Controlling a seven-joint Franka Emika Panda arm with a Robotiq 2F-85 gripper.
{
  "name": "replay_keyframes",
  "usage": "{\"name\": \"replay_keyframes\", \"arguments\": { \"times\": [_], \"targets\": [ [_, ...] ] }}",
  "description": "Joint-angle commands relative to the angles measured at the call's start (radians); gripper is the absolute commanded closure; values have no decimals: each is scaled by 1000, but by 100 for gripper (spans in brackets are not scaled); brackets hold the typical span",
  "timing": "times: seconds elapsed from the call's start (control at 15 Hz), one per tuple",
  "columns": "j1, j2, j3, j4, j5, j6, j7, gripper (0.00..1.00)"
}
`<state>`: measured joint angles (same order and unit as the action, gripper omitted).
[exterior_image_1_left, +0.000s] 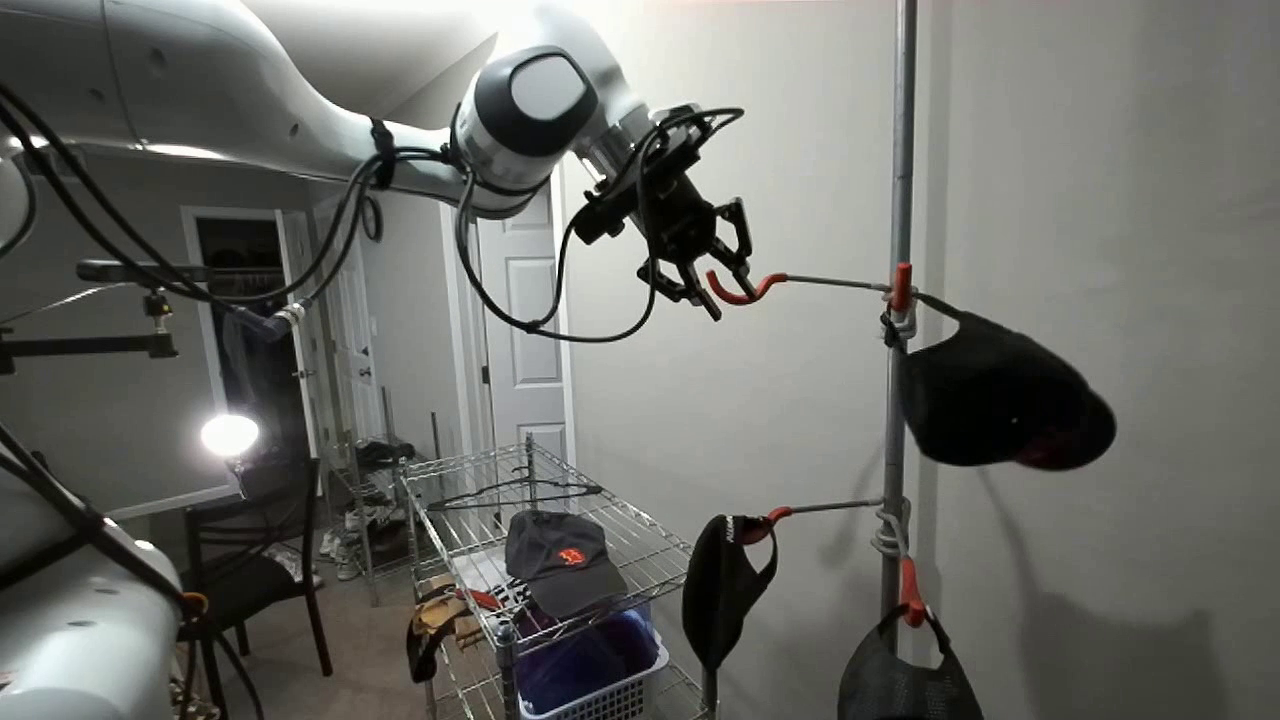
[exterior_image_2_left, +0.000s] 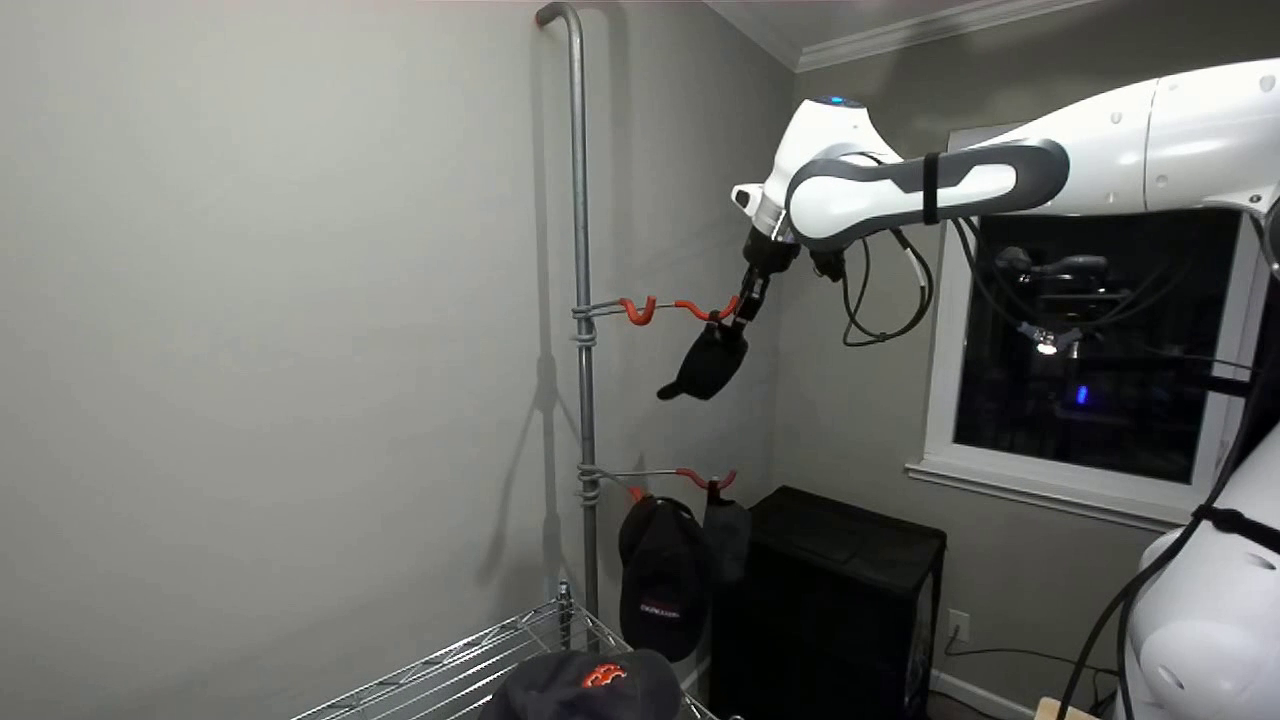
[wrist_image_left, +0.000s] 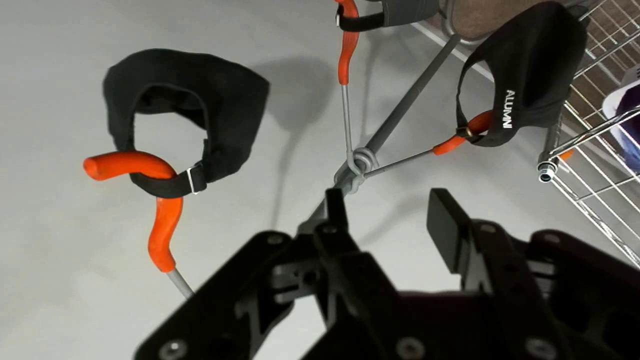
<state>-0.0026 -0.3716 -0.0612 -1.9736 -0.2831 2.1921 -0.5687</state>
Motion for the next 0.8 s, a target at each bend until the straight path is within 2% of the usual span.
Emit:
{"name": "replay_keyframes", "arguments": {
  "times": [0.0, 0.2, 0.47, 0.73],
  "targets": [
    [24, -6, -18, 5, 8, -24, -68, 22],
    [31, -13, -26, -9, 24, -15, -76, 3],
    [69, -67, -33, -109, 107, 36, -74, 0],
    [136, -110, -20, -227, 198, 26, -93, 0]
  ]
}}
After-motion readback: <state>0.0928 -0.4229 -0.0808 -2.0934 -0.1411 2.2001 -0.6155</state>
